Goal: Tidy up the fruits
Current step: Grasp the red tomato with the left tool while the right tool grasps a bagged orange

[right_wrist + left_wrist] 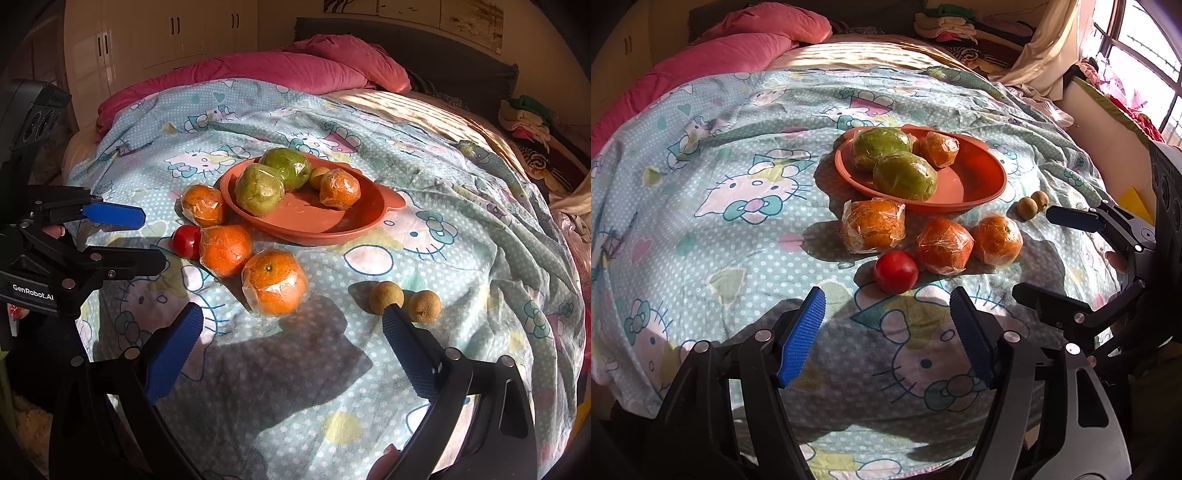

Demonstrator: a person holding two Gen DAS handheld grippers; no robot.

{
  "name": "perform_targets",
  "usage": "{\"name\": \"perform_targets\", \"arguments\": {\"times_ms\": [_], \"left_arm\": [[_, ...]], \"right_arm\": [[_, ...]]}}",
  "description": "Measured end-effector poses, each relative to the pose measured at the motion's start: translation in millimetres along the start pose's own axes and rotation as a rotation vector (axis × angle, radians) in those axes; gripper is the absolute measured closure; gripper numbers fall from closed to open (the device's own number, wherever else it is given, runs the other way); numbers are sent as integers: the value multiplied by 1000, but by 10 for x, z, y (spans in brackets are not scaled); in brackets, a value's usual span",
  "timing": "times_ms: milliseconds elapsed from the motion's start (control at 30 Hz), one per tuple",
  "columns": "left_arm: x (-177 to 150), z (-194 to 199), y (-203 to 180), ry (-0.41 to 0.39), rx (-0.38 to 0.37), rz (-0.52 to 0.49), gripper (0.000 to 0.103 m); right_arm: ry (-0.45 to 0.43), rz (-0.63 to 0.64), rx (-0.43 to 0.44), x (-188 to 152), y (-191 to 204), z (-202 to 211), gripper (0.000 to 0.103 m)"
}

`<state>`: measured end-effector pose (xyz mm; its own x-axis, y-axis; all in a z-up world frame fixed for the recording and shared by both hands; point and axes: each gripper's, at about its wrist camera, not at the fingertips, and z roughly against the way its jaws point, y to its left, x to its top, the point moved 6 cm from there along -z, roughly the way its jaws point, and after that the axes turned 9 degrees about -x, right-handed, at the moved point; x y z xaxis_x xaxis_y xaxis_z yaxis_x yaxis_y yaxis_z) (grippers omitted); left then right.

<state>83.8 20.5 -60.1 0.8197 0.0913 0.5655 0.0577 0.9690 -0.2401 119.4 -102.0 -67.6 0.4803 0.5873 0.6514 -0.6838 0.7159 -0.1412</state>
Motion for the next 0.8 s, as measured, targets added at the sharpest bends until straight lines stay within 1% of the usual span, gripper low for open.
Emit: {"name": "perform_targets", "arguments": {"times_ms": [33, 67, 133, 167, 200, 267, 333, 400, 467, 500, 533, 767, 800], "left_arm": [[2, -21, 4, 4, -2, 0, 49], [6, -38, 3, 6, -5, -4, 50], [13, -70, 6, 8, -6, -9, 51], [16, -84, 12, 9, -6, -8, 52], [21, -97, 13, 10, -9, -10, 55], [34, -119, 22, 10, -10, -13, 57], [46, -135, 30, 11, -14, -17, 64], [64, -153, 40, 11, -17, -18, 64], [78, -168, 45, 11, -21, -21, 64], [80, -179, 47, 12, -21, -23, 67], [83, -191, 51, 14, -23, -25, 68], [111, -258, 35, 17, -35, -41, 70], [115, -271, 32, 19, -35, -43, 74]], "right_arm": [[5, -1, 0, 1, 1, -26, 26], [12, -3, 7, 3, -3, -54, 34], [20, -8, 12, -1, -11, -91, 35], [18, -11, 15, 2, -11, -100, 39], [17, -16, 22, 9, -12, -109, 41], [14, -20, 39, 29, -2, -119, 46], [10, -15, 48, 51, 21, -130, 49], [8, -3, 56, 63, 58, -150, 52], [12, 4, 64, 66, 88, -186, 57], [13, 6, 66, 68, 99, -203, 59], [13, 7, 72, 67, 108, -218, 62], [17, -35, 100, 64, 62, -207, 63], [16, -38, 102, 65, 56, -203, 63]]}}
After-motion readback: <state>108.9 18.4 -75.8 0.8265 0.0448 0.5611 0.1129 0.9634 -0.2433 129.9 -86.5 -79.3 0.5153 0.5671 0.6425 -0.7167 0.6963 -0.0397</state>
